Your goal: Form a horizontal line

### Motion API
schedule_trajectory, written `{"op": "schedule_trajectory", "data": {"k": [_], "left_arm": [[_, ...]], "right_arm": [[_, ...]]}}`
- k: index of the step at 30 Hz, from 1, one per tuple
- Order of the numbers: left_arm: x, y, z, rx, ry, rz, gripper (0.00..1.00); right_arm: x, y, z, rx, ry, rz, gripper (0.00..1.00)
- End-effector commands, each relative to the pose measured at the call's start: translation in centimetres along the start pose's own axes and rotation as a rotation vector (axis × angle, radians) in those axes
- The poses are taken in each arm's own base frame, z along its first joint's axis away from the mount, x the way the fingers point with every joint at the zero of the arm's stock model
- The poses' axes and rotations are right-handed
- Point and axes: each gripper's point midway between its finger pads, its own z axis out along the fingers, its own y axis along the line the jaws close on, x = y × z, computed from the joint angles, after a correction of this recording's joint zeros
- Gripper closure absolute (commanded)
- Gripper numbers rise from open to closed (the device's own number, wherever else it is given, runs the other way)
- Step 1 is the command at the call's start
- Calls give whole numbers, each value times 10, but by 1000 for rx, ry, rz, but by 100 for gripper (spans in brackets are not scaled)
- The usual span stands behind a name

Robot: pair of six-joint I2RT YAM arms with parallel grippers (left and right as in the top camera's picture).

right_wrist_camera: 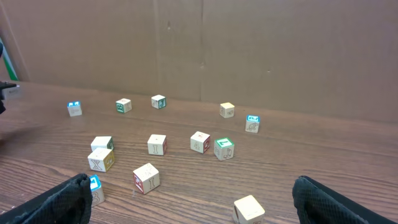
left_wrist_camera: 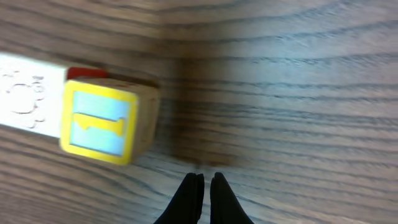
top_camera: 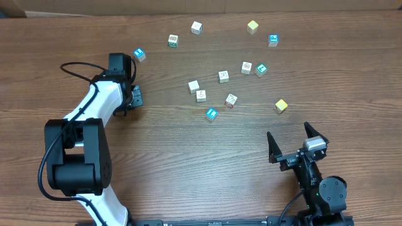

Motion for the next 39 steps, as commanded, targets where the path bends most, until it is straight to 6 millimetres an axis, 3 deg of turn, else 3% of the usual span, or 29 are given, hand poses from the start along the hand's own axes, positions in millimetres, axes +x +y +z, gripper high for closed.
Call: {"op": "schedule_trajectory", "data": {"k": [1, 6, 12, 39], "left_arm": [[3, -2, 6, 14, 22, 45, 96], [9, 26, 4, -144, 43, 47, 96], [22, 33, 2, -175, 94, 62, 96], [20, 59, 4, -271, 73, -13, 96]], "right_arm": [[1, -1, 0, 3, -8, 6, 0], [1, -1, 0, 3, -8, 6, 0], [1, -1, 0, 3, -8, 6, 0], [1, -1, 0, 3, -8, 6, 0]]}}
